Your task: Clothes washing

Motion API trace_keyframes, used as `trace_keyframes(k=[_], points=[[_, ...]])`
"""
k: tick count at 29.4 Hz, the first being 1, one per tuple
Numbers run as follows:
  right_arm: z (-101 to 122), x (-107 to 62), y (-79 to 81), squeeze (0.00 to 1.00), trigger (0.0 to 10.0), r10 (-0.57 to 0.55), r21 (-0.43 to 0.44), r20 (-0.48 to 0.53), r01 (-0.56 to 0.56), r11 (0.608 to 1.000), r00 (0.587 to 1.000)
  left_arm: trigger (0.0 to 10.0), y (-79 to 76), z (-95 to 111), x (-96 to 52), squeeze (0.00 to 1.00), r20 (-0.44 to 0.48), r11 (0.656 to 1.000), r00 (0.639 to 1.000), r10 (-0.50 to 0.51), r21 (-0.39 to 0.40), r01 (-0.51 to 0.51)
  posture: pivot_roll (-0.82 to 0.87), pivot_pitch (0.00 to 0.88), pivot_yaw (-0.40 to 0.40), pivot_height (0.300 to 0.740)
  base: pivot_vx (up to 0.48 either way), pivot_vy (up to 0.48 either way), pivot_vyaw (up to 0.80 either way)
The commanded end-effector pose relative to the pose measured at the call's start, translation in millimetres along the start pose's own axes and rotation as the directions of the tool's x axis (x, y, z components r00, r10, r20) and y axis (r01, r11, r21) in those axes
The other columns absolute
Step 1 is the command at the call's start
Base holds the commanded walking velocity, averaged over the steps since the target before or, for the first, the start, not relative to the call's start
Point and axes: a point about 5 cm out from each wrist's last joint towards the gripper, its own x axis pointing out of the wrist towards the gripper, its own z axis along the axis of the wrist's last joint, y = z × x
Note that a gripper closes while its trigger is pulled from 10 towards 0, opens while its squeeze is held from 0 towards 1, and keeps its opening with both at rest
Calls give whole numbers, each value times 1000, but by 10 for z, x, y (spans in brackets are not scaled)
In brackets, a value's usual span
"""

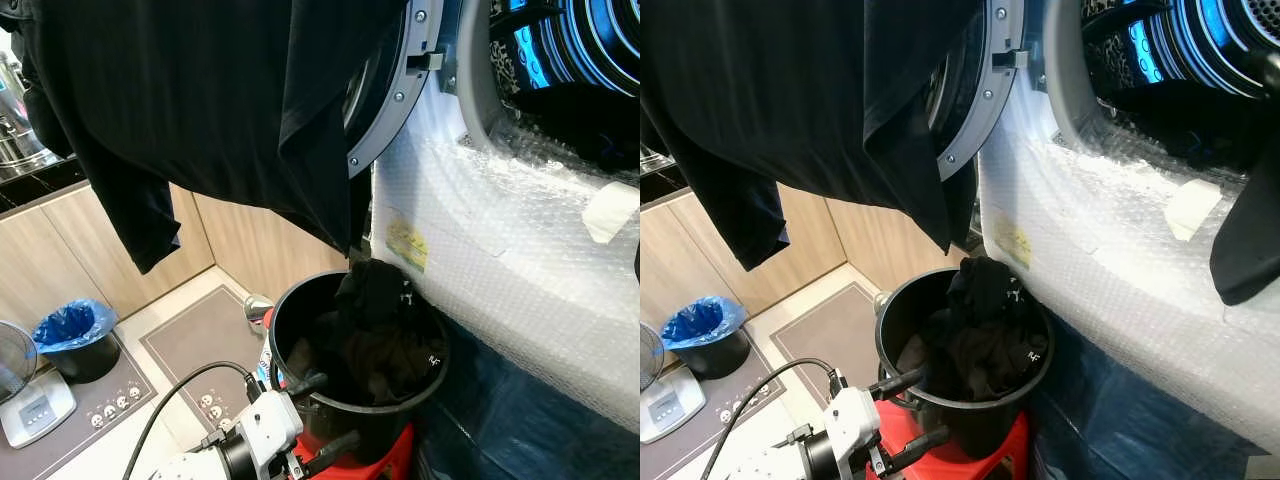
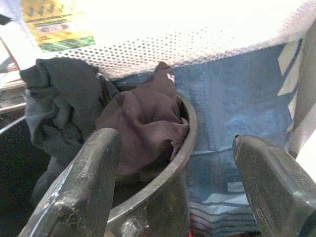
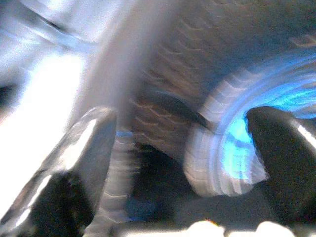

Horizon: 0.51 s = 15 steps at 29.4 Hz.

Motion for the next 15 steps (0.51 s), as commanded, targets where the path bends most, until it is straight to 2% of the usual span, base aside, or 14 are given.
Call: trace_keyframes(k=[1,2,4,5,7,10,12,15], points=[[144,-86,156,0,10000,183,29,69,-185,982,981,10000,-11,-28,-18,0,-17,1000,1000,-1,-3,1,-134,58,18,740,0,0,0],[131,-109,209,0,10000,232,49,60,-235,971,971,10000,-11,-29,-21,0,-17,1000,1000,0,-3,0,-134,58,18,740,0,0,0],[141,-199,398,0,10000,387,1,76,-388,922,919,10000,-10,-33,-26,0,-19,1000,1000,2,-3,-2,-134,58,18,740,0,0,0],[130,-222,457,0,10000,436,27,62,-438,899,898,10000,-8,-31,-28,0,-19,1000,1000,2,-3,-2,-136,64,22,740,0,0,0],[96,-229,515,0,10000,480,84,35,-482,872,876,10000,-4,-29,-29,0,-19,1000,1000,1,-2,-1,-140,66,27,740,0,0,0],[66,-254,546,0,10000,510,88,27,-510,856,860,10000,-1,-28,-28,0,-18,1000,1000,-2,-1,2,-143,68,31,740,0,0,0],[31,-340,646,0,10000,572,64,24,-572,818,820,10000,8,-27,-22,0,-19,1000,1000,-7,3,7,-145,69,33,740,0,0,0],[-8,-407,693,0,10000,602,74,5,-601,796,798,10000,18,-26,-22,0,-19,1000,1000,-10,11,10,-146,70,35,740,0,0,0]])
